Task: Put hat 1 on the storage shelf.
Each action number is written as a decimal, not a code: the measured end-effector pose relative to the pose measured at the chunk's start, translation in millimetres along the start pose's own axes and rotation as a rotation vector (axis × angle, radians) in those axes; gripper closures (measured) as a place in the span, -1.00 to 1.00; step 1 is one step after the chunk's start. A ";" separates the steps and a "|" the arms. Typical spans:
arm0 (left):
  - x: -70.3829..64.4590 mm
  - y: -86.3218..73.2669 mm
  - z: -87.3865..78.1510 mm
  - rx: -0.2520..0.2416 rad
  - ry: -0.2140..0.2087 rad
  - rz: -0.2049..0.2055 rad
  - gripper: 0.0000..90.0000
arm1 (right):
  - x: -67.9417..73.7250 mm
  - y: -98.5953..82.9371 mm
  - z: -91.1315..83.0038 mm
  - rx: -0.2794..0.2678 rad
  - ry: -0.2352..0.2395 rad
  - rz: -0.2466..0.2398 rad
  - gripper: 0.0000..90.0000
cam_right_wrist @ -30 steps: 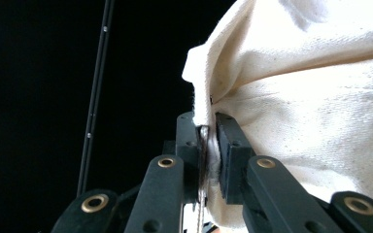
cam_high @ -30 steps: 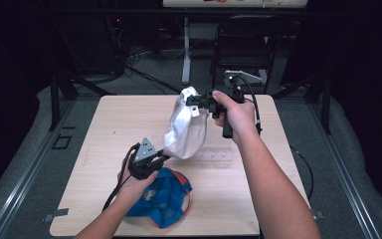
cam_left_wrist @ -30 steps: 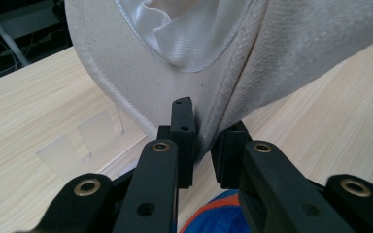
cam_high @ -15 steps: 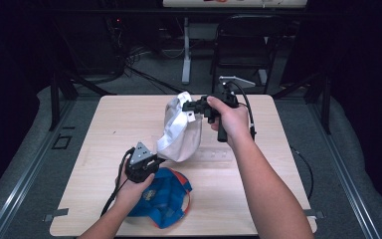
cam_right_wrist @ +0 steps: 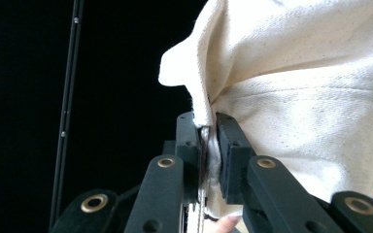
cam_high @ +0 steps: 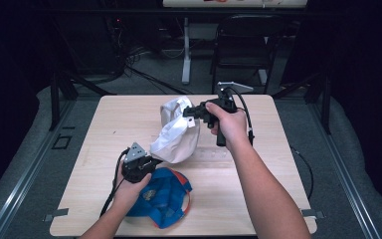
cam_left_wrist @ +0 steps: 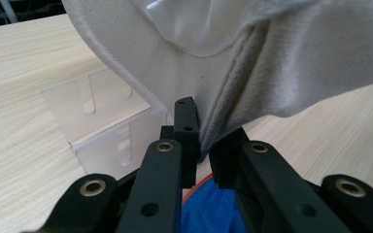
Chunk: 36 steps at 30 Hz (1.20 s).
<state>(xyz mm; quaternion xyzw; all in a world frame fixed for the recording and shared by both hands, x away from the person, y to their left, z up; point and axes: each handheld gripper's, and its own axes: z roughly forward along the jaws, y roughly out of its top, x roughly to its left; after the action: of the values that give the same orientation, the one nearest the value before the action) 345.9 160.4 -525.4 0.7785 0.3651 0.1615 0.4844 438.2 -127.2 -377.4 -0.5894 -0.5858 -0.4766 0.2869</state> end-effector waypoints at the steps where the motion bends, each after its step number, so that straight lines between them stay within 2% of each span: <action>1: 0.3 0.6 -0.7 0.010 -0.004 0.010 0.87 | -0.8 -0.1 -0.4 0.004 -0.007 -0.006 0.82; 2: -2.4 1.5 -0.7 0.019 -0.001 0.033 0.87 | -1.0 -0.2 -0.4 0.005 -0.009 -0.006 0.82; 4: -7.7 4.1 -1.1 0.041 0.011 0.133 0.88 | -1.9 0.2 -1.3 0.004 -0.004 -0.003 0.82; 5: -7.3 5.4 -1.1 0.041 0.015 0.135 0.89 | -1.9 0.7 -2.3 0.001 -0.004 0.002 0.82; 7: -1.8 9.5 -0.5 0.044 -0.017 0.134 0.89 | -2.4 1.5 -5.2 -0.009 -0.001 0.005 0.82; 9: 1.2 12.4 1.9 0.047 -0.051 0.161 0.88 | -1.0 1.7 -8.8 -0.012 0.013 0.006 0.82; 10: 1.8 14.2 1.9 0.058 -0.054 0.184 0.88 | 0.4 1.8 -10.8 -0.011 0.031 0.001 0.82; 12: 4.7 17.2 1.5 0.071 -0.073 0.195 0.88 | 2.7 2.3 -14.2 -0.008 0.042 -0.007 0.82; 16: 9.3 15.3 -0.5 0.068 -0.077 0.150 0.88 | 0.3 2.8 -11.4 -0.011 0.037 -0.007 0.82; 18: 7.8 12.3 -0.5 0.058 -0.061 0.104 0.88 | -1.3 2.3 -7.5 -0.014 0.032 -0.001 0.82; 21: 4.8 7.6 -1.5 0.048 -0.028 0.063 0.88 | -3.3 1.9 -3.9 -0.012 0.024 -0.002 0.82; 24: 8.1 2.8 -2.6 0.025 -0.025 0.006 0.86 | -3.1 0.5 0.4 -0.016 0.015 0.000 0.81; 26: 10.9 1.6 -2.8 0.019 -0.043 0.016 0.86 | -2.1 -0.8 3.5 -0.007 0.007 -0.006 0.81; 28: 11.5 1.6 -2.5 0.025 -0.061 0.061 0.86 | -0.8 -1.3 4.7 -0.005 0.007 -0.012 0.81; 31: 12.9 5.2 -2.1 0.035 -0.072 0.051 0.85 | -0.5 0.2 3.7 -0.005 0.002 -0.007 0.80; 34: 10.5 9.7 -2.8 0.041 -0.057 0.059 0.79 | -2.8 1.4 0.8 -0.022 -0.003 -0.002 0.80; 35: 9.4 10.7 -3.6 0.041 -0.048 0.067 0.66 | -4.4 1.8 -1.9 -0.031 -0.008 -0.002 0.80; 36: 7.9 11.4 -4.1 0.037 -0.036 0.076 0.66 | -4.4 1.8 -1.9 -0.031 -0.008 -0.002 0.80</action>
<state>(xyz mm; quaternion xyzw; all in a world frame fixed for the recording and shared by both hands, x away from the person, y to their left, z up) 353.6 165.7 -514.3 0.8035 0.3291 0.1588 0.4699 440.1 -131.0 -380.3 -0.5949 -0.5801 -0.4837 0.2749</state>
